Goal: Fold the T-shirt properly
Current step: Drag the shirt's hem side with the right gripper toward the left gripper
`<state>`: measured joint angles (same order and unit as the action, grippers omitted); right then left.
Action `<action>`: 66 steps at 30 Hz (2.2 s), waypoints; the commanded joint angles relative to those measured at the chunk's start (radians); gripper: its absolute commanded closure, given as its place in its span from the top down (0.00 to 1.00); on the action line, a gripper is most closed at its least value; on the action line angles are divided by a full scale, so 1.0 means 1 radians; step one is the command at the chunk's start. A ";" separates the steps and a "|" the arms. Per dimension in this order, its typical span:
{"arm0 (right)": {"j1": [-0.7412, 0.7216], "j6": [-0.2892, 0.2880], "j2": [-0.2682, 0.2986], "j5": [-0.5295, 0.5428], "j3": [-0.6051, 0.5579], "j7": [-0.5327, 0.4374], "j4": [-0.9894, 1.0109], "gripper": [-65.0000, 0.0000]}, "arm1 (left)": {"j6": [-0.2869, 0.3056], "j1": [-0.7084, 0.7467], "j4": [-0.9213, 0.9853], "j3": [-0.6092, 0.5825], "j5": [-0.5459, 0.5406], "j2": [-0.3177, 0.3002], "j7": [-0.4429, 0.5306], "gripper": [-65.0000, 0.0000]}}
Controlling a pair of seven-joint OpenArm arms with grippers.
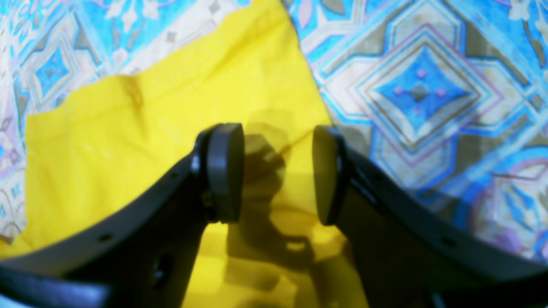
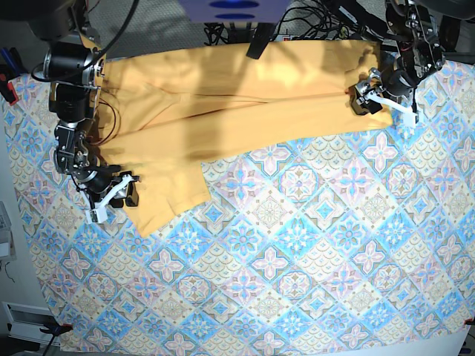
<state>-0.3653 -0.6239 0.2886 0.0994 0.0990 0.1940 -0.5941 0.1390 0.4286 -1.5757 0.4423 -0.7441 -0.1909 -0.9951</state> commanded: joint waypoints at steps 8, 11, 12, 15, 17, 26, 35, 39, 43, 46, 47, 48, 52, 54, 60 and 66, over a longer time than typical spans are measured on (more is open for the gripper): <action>-0.028 0.002 0.030 0.010 0.003 -0.046 -0.010 0.39 | -0.023 0.016 0.002 0.005 -0.076 -0.012 -0.032 0.70; -0.028 0.002 0.030 0.010 -0.005 -0.046 -0.008 0.39 | -0.023 0.016 0.002 0.005 -0.096 -0.012 -0.032 0.70; -0.027 0.002 0.030 0.010 -0.006 -0.046 -0.007 0.39 | -0.023 0.016 0.002 0.005 -0.104 -0.012 -0.032 0.70; -0.024 0.002 0.030 0.009 -0.011 -0.046 0.015 0.39 | -0.023 0.016 0.002 0.005 -0.136 -0.012 -0.032 0.70; -0.024 0.002 0.030 0.009 -0.048 -0.046 0.027 0.37 | -0.023 0.016 0.002 0.005 -0.148 -0.012 -0.032 0.70; -0.021 -0.003 0.030 0.010 -0.218 -0.044 0.023 0.05 | -0.023 0.013 0.002 0.005 -0.150 -0.012 -0.032 0.70; 0.055 -0.003 0.048 0.018 -0.132 -0.015 -0.158 0.00 | -0.023 0.011 0.002 0.005 -0.144 -0.012 -0.026 0.70; 0.139 -0.012 0.050 0.016 -0.018 0.109 -0.343 0.00 | -0.023 0.008 0.002 0.005 -0.144 -0.012 -0.026 0.70; 0.233 -0.074 0.048 0.016 0.074 0.203 -0.521 0.00 | -0.023 0.006 0.002 0.005 -0.142 -0.012 -0.025 0.70; 0.312 -0.074 0.045 0.016 0.138 0.266 -0.637 0.00 | -0.023 0.005 0.002 0.005 -0.142 -0.012 -0.025 0.70; 0.341 -0.074 0.045 0.018 0.158 0.282 -0.680 0.00 | -0.023 0.005 0.002 0.005 -0.142 -0.012 -0.025 0.70; 0.374 -0.074 0.045 0.018 0.173 0.302 -0.720 0.00 | -0.023 0.005 0.002 0.005 -0.142 -0.012 -0.025 0.70; 0.500 -0.074 0.045 0.018 0.201 0.345 -0.872 0.00 | -0.023 -0.004 0.002 0.005 -0.140 -0.012 -0.025 0.70; 0.556 -0.074 0.044 0.020 0.213 0.350 -0.936 0.00 | -0.023 -0.006 0.002 0.003 -0.140 -0.012 -0.025 0.70; 0.704 -0.074 0.044 0.020 0.222 0.348 -1.064 0.00 | -0.023 -0.007 0.002 0.003 -0.140 -0.012 -0.025 0.70; 0.783 -0.074 0.044 0.020 0.222 0.344 -1.113 0.00 | -0.023 -0.007 0.002 0.003 -0.140 -0.012 -0.025 0.70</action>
<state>0.4217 -0.7010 0.3157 0.1093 0.3134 0.5549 -1.6897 0.1200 0.4183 -1.5669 0.4438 -0.8871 -0.1967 -1.0180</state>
